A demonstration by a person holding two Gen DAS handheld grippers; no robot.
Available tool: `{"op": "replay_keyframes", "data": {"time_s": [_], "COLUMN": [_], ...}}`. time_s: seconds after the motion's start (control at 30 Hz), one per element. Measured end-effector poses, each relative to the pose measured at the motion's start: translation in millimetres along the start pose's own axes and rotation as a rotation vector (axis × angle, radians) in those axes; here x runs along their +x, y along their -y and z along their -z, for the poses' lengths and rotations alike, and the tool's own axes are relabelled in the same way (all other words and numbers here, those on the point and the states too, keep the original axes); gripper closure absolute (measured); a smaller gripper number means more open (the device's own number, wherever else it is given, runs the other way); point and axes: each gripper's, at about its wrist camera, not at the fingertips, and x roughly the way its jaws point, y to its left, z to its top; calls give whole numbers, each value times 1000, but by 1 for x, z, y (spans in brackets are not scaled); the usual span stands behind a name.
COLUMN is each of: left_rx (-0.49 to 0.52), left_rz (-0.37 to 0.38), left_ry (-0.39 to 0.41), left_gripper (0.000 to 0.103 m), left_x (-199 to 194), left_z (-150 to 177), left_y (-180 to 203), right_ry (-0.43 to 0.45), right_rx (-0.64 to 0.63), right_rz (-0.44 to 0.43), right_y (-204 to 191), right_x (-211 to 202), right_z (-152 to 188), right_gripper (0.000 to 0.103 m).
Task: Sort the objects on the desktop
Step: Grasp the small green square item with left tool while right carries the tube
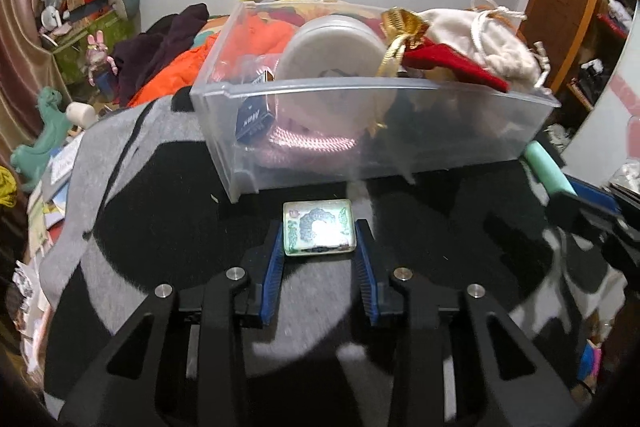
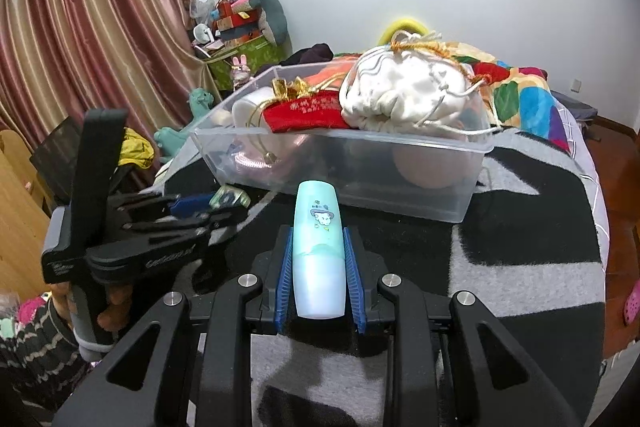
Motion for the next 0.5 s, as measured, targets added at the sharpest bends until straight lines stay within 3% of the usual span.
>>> {"op": "replay_keyframes", "data": {"time_s": [0.23, 0.5], "left_rx": [-50, -61], "left_rz": [84, 114], "left_ry": [44, 120], "left_gripper": [69, 69], "left_x": [-25, -55], "left_z": [5, -5], "left_y": [-10, -10], "right_ry": [44, 77], "right_rx": [-10, -15], "right_rz": [-9, -10], "right_y": [-2, -10], "right_x": [-12, -17], "right_z": [-10, -19], "right_gripper": [81, 81]}}
